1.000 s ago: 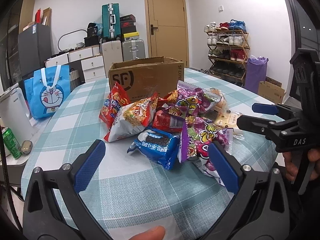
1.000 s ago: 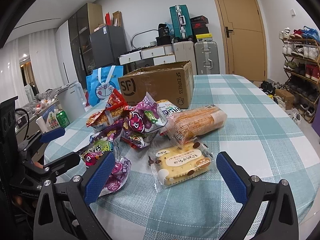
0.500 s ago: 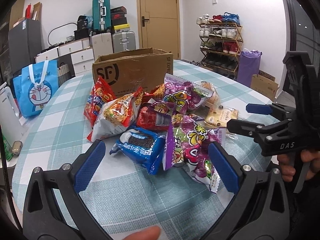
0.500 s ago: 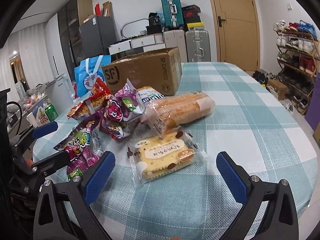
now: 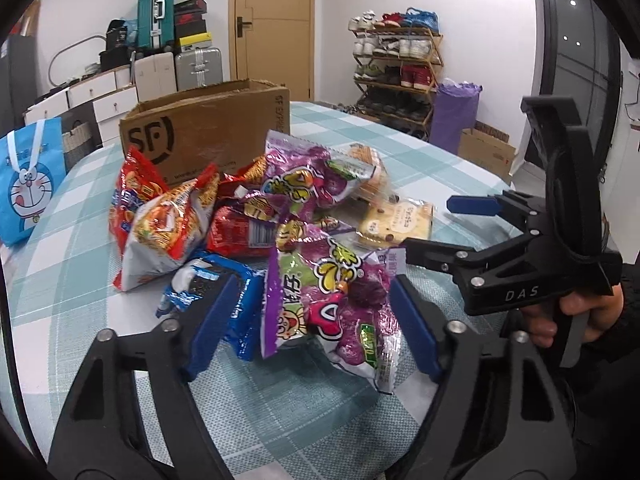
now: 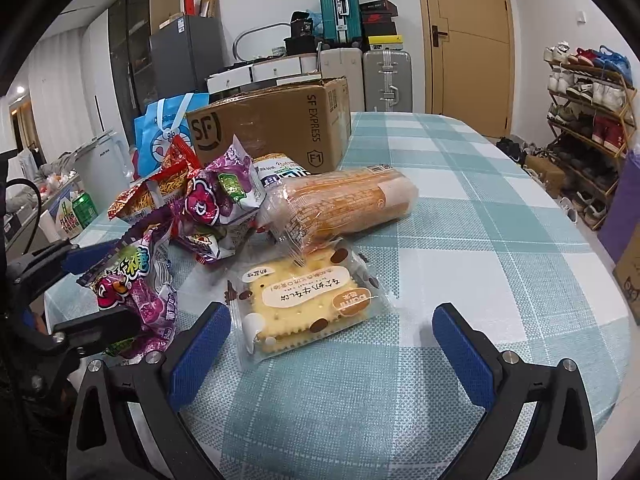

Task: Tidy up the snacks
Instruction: 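Move both tools toward the snack pile in front of the box, then grasp the purple grape candy bag with left tool while right tool grasps the cream biscuit pack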

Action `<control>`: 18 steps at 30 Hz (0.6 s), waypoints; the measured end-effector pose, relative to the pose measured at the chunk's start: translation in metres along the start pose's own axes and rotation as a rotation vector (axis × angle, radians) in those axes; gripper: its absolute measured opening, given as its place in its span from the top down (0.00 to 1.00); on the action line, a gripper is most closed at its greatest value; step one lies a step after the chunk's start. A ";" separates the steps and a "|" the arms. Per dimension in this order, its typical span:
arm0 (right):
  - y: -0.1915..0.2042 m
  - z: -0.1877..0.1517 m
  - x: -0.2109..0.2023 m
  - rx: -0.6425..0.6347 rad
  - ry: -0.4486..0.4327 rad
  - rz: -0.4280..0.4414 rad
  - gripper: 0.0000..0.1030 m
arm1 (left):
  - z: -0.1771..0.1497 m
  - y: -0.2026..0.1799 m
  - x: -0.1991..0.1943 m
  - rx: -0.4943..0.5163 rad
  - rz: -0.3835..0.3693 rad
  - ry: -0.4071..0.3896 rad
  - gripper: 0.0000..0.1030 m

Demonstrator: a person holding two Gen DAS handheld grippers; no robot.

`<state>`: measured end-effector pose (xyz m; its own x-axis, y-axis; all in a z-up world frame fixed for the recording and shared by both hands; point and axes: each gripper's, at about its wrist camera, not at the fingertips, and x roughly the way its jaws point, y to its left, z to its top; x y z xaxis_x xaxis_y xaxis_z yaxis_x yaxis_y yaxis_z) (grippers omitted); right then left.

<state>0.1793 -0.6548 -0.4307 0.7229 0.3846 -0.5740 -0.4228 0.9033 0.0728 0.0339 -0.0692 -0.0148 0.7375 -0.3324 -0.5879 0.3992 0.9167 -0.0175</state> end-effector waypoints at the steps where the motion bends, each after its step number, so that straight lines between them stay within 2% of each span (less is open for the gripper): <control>1: 0.000 0.000 0.001 -0.004 0.004 -0.004 0.00 | 0.000 -0.001 0.002 0.003 -0.006 0.006 0.34; 3: 0.001 0.000 0.002 -0.005 0.012 -0.007 0.00 | -0.001 -0.002 0.007 0.004 -0.018 0.020 0.41; 11: 0.002 0.005 0.008 -0.016 0.015 0.008 0.00 | -0.004 -0.003 0.013 -0.013 -0.052 0.049 0.41; 18: 0.015 0.006 0.012 -0.062 0.020 0.042 0.03 | -0.007 0.001 0.009 -0.034 -0.062 0.037 0.48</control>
<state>0.1845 -0.6358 -0.4316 0.6931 0.4178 -0.5874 -0.4862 0.8726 0.0470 0.0370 -0.0697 -0.0261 0.6908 -0.3808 -0.6146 0.4245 0.9017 -0.0815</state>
